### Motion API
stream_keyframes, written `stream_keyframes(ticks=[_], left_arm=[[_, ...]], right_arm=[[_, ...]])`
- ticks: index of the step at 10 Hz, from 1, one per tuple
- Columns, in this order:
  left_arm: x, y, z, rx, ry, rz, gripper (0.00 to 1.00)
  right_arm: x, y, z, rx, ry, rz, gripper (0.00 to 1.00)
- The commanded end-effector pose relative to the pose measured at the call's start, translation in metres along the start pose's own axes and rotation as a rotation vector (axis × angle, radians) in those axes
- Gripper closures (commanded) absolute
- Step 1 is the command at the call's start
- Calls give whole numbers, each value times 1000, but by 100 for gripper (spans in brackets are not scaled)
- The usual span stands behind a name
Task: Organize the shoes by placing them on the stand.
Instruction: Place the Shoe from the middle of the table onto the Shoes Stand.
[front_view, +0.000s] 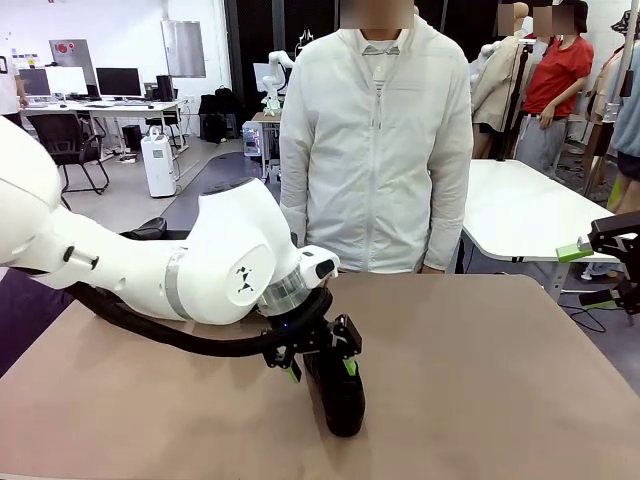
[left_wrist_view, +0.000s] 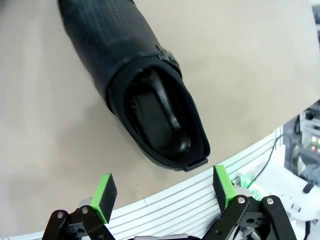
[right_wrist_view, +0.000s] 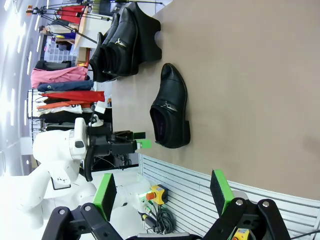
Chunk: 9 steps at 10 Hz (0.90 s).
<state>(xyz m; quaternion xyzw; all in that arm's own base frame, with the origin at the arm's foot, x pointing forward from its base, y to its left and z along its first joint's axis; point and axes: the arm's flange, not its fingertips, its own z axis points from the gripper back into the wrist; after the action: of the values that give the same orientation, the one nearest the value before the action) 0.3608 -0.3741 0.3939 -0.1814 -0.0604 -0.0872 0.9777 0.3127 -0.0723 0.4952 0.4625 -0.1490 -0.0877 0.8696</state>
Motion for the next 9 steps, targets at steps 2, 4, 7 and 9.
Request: stream_keyframes(ticks=[2,4,7,9], left_arm=[[3,8,-11,37,-42,70,0],[8,13,-23,61,-73,103,0],[10,19,-42,99,-45,132,0],[11,19,-43,125,-104,141,98]], right_arm=[[2,4,1,23,-9,-11,0],[2,4,1,23,-9,-11,0],[2,4,1,23,-9,-11,0],[2,4,1,23,-9,-11,0]])
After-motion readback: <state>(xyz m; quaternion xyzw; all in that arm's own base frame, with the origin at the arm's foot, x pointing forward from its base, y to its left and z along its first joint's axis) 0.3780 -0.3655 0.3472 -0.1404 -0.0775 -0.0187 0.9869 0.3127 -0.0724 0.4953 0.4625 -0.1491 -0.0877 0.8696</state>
